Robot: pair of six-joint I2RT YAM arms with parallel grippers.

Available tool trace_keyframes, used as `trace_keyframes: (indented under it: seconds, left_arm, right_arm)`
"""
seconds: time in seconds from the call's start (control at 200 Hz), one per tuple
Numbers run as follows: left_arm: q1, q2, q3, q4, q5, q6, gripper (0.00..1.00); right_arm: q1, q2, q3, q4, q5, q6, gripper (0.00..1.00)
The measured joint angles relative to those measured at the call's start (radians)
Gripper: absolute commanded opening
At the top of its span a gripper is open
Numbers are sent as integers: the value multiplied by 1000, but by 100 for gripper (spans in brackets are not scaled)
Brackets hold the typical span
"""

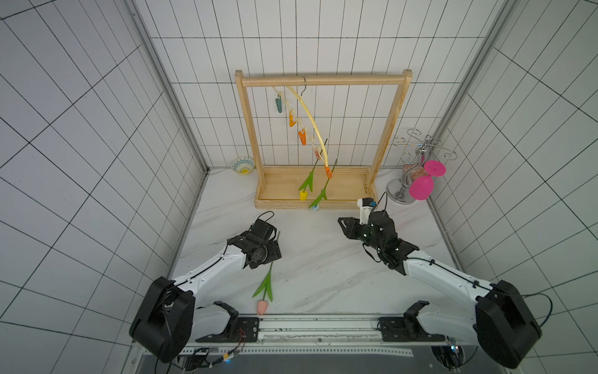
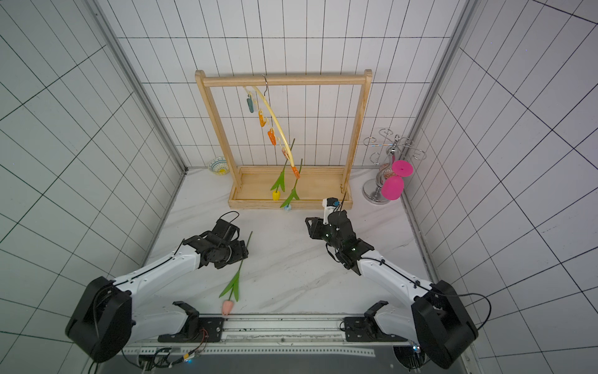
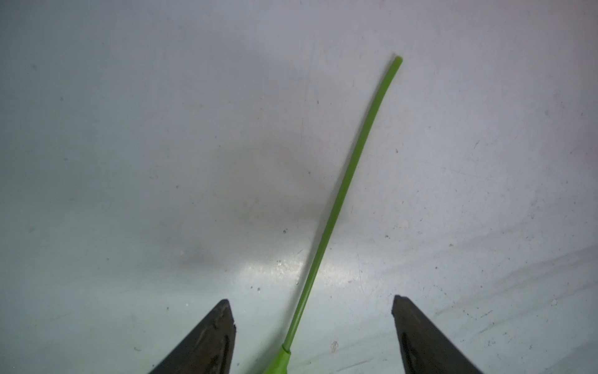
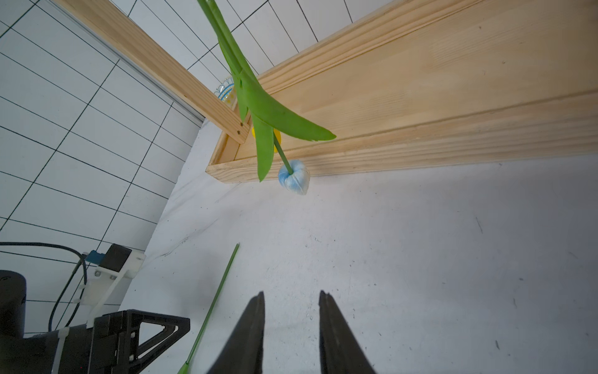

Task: Dry the flowers on a clothes hanger
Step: Adjust the flower at the center of the board.

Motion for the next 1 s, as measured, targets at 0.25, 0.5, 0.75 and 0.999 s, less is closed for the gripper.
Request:
trace_keyframes:
  seconds: [0.25,0.5,0.75,0.999]
  left_arm:
    - [-125,39,0,-38,-36,1,62]
    - [-169,222,59,-57,-183,13,51]
    - [-175,274,99,-31,-196,13,28]
    - [-178,341,155,89,-83,-67,4]
  right_arm:
    - [6,0,0,1,-2,13,31]
    - [6,-7,1,-11,-8,18,30]
    - [6,-35,1,-25,-7,18,29]
    - [6,-58,2,-48,-2,18,28]
